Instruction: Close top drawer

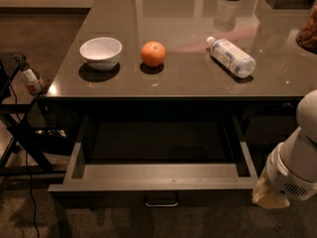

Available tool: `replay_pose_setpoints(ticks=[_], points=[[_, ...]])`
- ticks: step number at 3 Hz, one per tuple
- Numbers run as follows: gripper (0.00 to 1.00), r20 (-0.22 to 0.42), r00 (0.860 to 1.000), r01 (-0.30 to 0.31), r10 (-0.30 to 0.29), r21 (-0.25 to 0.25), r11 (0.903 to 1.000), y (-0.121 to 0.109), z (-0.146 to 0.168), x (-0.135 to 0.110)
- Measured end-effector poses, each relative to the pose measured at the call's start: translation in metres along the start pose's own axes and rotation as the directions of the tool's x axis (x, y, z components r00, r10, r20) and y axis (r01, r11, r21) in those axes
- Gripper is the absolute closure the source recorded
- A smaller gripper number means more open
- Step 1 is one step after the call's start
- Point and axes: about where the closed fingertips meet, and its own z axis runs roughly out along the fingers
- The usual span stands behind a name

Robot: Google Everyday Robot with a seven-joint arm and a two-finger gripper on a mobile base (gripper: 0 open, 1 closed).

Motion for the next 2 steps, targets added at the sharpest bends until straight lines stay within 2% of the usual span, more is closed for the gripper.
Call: replay_pose_setpoints(ticks=[1, 2], points=[[1.0, 0.012, 1.0, -0.004, 0.004, -0.01, 0.9999, 0.003, 0.006, 0.0], [1.0, 0.032, 0.998, -0.044, 0.045, -0.044, 0.9981, 0.01, 0.048, -0.005]])
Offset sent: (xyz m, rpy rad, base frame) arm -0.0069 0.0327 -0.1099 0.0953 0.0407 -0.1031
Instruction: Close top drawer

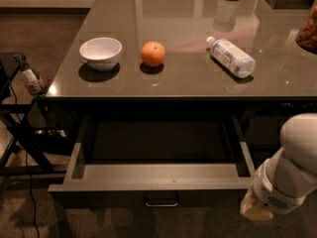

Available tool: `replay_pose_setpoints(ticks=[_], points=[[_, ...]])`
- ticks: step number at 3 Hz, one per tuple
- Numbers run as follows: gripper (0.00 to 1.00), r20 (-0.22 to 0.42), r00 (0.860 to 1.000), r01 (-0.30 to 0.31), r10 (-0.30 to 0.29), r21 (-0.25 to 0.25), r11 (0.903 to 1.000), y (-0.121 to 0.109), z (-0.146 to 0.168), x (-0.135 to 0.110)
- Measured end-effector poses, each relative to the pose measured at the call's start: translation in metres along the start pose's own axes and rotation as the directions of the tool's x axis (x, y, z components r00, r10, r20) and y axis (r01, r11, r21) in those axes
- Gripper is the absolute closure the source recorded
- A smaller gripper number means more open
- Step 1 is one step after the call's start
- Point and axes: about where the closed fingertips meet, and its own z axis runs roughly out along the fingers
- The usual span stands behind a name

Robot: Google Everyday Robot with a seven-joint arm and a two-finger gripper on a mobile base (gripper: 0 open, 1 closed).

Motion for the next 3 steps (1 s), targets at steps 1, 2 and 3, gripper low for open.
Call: replay_pose_setpoints(ticks=[1, 2, 3], points=[[1.0, 0.025, 1.0, -0.02, 0.019, 0.019, 0.9996, -0.011, 0.027, -0.012], [1.0, 0.041, 0.999, -0.031, 0.029, 0.049, 0.9983, -0.026, 0.042, -0.025], [1.0, 0.045, 0.999, -0.029, 0.025, 0.09, 0.9955, -0.044, 0.05, -0.037]])
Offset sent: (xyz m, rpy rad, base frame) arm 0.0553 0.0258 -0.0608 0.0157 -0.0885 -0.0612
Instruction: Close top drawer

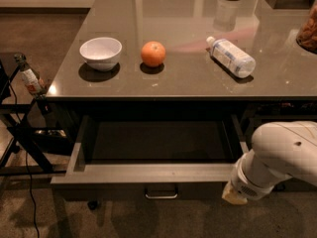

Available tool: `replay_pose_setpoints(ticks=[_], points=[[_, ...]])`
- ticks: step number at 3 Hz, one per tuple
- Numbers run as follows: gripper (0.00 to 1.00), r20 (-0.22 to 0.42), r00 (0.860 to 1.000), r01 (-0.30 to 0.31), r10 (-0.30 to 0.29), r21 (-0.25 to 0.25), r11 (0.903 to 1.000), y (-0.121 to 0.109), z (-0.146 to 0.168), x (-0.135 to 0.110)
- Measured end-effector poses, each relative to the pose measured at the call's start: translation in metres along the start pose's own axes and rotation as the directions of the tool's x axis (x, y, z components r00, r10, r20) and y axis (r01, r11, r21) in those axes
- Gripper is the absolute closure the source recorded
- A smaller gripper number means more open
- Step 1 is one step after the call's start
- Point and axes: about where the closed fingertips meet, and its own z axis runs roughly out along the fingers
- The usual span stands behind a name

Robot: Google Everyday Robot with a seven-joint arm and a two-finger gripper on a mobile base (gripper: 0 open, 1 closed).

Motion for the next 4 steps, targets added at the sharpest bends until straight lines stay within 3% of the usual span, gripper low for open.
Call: replay_pose_setpoints(ticks=[2, 3, 4], points=[[1.0, -0.004, 1.0, 0.014, -0.014, 0.062, 0.998, -0.039, 0.009, -0.02], [1.0, -0.007, 0.999, 0.036, -0.036, 0.117, 0.9925, -0.085, 0.014, -0.04], [1.0, -0.006, 0.999, 0.035, -0.034, 0.118, 0.9924, -0.085, 0.013, -0.041]])
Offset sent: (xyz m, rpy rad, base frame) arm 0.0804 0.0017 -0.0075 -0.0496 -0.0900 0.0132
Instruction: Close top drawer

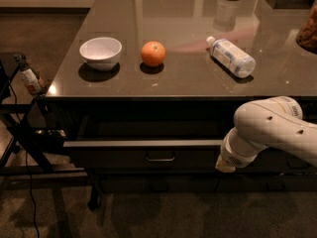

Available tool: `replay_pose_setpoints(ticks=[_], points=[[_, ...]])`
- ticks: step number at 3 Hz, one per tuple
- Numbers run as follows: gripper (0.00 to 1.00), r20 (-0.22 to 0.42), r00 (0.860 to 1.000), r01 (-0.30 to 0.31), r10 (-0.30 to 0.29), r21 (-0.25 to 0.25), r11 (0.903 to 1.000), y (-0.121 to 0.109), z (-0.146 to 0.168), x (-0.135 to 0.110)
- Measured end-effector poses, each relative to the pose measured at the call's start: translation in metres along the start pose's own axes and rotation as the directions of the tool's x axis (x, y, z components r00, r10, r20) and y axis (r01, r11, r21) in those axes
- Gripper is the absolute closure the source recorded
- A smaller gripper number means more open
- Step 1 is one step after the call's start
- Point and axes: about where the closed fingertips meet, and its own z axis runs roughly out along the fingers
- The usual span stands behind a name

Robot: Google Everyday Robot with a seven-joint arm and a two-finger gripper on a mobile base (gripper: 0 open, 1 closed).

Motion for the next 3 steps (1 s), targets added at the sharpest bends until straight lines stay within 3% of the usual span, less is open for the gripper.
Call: replay_pose_setpoints(ticks=[1, 2, 3], points=[[1.0, 0.052, 0.998, -0.042, 0.04, 0.034, 0.9985, -0.027, 0.0, -0.014], [1.0, 0.062, 0.997, -0.047, 0.044, 0.045, 0.9979, -0.034, 0.0, -0.017], [1.0, 0.079, 0.996, -0.052, 0.046, 0.072, 0.996, -0.063, 0.006, -0.031]])
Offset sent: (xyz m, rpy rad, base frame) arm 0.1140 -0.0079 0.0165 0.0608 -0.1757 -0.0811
